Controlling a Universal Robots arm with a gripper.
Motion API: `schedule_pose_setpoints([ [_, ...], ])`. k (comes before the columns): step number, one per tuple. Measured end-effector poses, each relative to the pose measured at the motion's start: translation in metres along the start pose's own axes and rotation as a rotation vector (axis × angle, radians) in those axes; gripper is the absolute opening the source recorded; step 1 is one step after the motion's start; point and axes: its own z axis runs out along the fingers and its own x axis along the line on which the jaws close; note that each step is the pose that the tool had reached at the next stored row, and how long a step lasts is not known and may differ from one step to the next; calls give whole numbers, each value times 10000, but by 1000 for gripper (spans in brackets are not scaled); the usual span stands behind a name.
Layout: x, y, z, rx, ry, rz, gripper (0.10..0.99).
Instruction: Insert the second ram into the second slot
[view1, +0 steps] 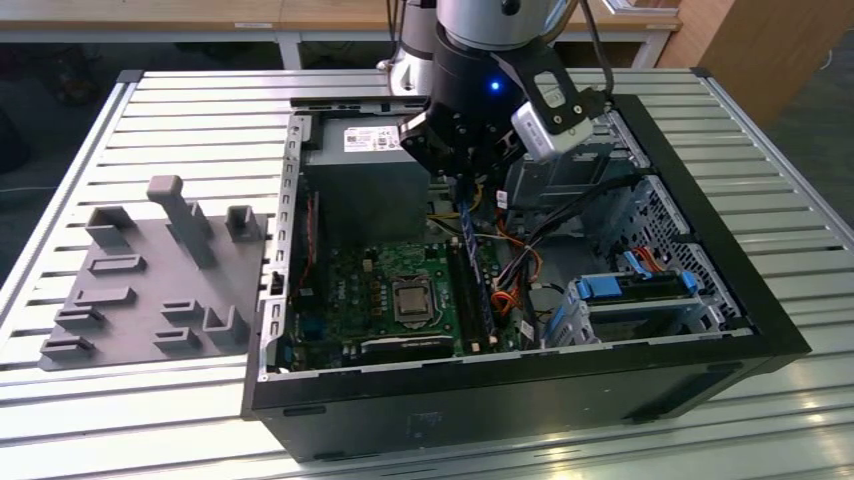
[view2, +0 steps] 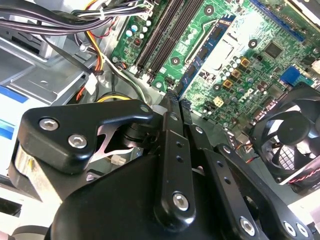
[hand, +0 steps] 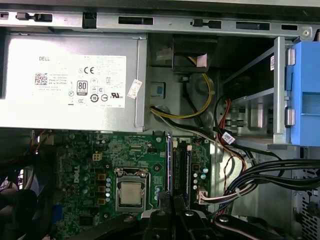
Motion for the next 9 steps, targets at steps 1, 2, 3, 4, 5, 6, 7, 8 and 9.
schedule_pose_setpoints([
  [1,0,0,2,0,0,0,133],
  [2,0,-1,4,0,0,0,133],
  [3,0,-1,6,0,0,0,133],
  [4,0,-1,7,1,0,-1,133],
  [5,0,-2,10,0,0,0,133],
  [6,0,-2,12,-1,0,0,133],
  [7,0,-2,14,0,0,0,133],
  [8,0,-2,15,1,0,0,133],
  [9,0,-2,18,0,-1,0,133],
])
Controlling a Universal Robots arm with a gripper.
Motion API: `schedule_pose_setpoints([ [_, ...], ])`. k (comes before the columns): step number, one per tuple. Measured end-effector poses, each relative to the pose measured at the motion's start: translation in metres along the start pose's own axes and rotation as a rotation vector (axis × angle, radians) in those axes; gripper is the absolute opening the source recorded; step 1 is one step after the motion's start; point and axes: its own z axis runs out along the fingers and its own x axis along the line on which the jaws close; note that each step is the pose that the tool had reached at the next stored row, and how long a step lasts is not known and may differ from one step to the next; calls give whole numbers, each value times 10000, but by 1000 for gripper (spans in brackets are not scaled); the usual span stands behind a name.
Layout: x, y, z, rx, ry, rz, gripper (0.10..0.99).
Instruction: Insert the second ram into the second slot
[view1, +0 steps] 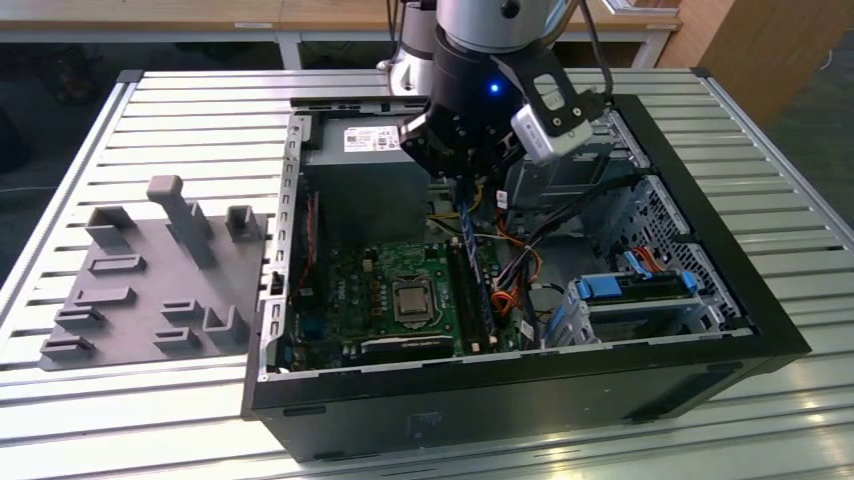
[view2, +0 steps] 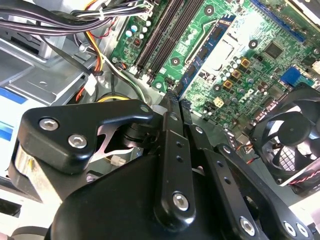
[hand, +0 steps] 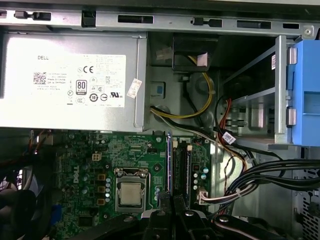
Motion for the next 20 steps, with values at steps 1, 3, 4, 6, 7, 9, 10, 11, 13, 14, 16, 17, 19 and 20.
schedule_pose_setpoints([
  [1,0,0,2,1,0,0,133],
  [3,0,0,6,1,1,0,133],
  [4,0,-1,7,2,1,0,133],
  [6,0,0,10,1,1,0,133],
  [7,0,0,12,0,0,0,133],
  [9,0,-1,17,-1,0,0,133],
  [10,0,-1,20,1,0,0,133],
  [11,0,-1,20,4,1,0,133],
  [13,0,-1,24,11,0,-1,133],
  [14,0,-1,27,24,-1,-1,133],
  [16,0,-2,31,35,1,-1,133],
  [17,1,-3,35,35,1,-1,133],
  [19,1,-3,45,35,1,0,133],
  [20,1,-5,53,35,0,1,133],
])
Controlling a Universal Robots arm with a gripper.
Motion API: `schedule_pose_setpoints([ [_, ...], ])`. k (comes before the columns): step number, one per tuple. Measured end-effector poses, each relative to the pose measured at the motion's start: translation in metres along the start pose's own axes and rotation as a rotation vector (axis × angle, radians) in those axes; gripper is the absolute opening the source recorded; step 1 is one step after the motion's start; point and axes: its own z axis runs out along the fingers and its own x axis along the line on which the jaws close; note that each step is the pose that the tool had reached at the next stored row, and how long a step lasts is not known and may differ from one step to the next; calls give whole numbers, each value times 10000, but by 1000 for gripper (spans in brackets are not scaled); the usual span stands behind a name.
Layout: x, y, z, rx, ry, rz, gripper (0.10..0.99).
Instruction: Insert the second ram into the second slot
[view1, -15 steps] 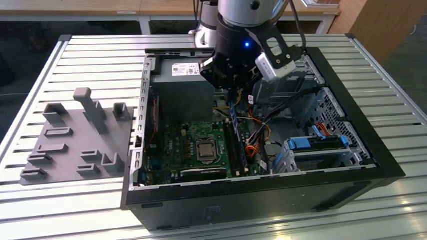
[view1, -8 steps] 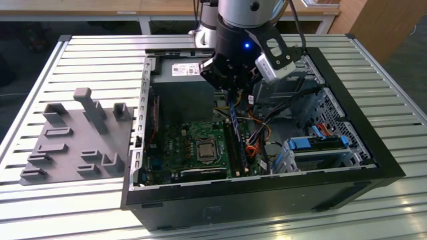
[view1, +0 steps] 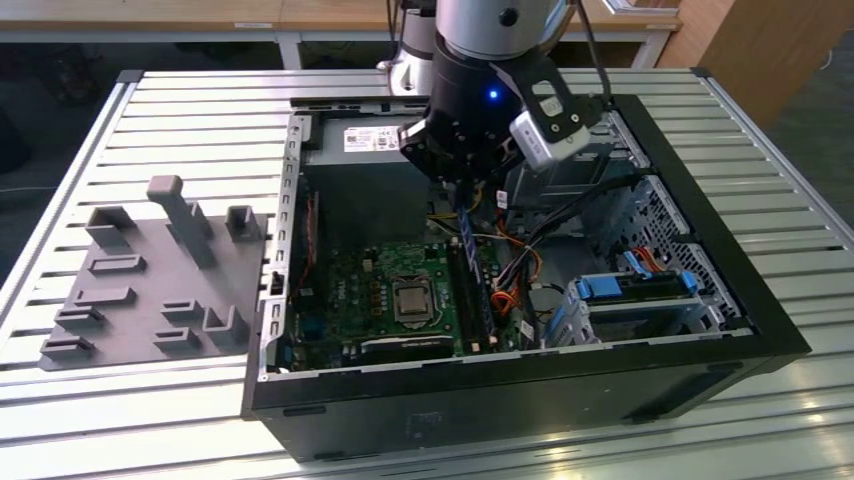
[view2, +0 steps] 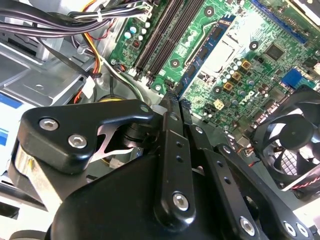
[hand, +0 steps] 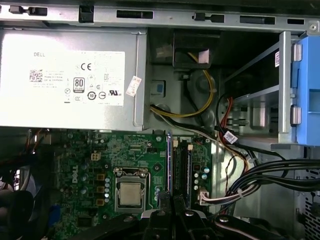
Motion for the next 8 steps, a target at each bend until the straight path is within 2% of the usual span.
schedule_pose_setpoints([
  [8,0,-3,31,2,19,0,133],
])
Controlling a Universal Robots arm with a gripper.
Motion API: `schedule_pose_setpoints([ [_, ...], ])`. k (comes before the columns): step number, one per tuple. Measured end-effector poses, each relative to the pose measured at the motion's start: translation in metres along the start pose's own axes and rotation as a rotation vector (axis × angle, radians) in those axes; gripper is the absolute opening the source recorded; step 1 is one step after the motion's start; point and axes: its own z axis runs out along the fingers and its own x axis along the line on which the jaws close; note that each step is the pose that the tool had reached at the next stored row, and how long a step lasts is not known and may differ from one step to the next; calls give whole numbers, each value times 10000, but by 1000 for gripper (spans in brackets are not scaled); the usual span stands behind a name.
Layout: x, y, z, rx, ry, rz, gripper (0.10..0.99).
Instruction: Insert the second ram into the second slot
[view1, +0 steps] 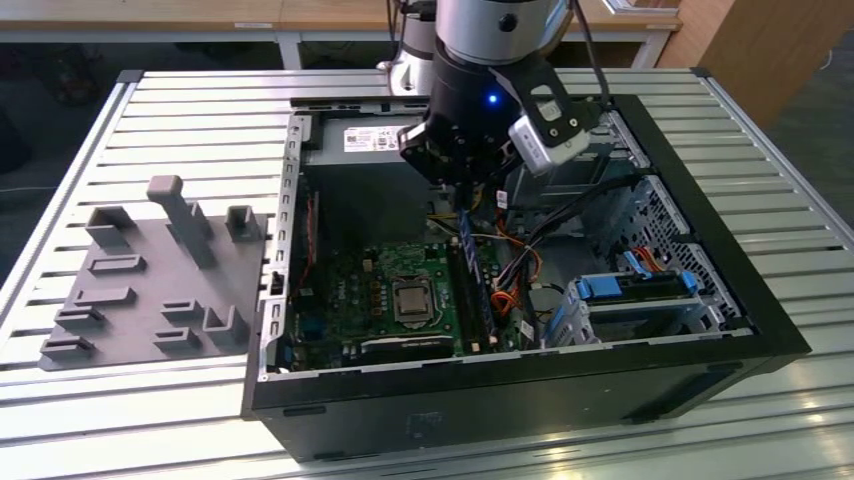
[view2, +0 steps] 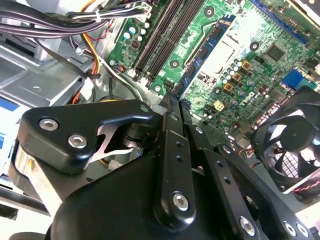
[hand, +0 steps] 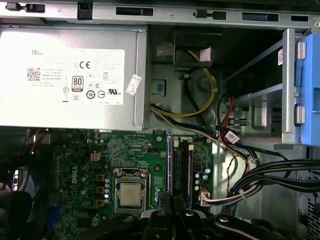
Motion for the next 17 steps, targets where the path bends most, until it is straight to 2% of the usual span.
schedule_pose_setpoints([
  [8,0,-18,54,1,43,1,133],
  [12,2,-70,120,-4,56,6,133],
  [17,2,-102,207,-2,58,4,133],
])
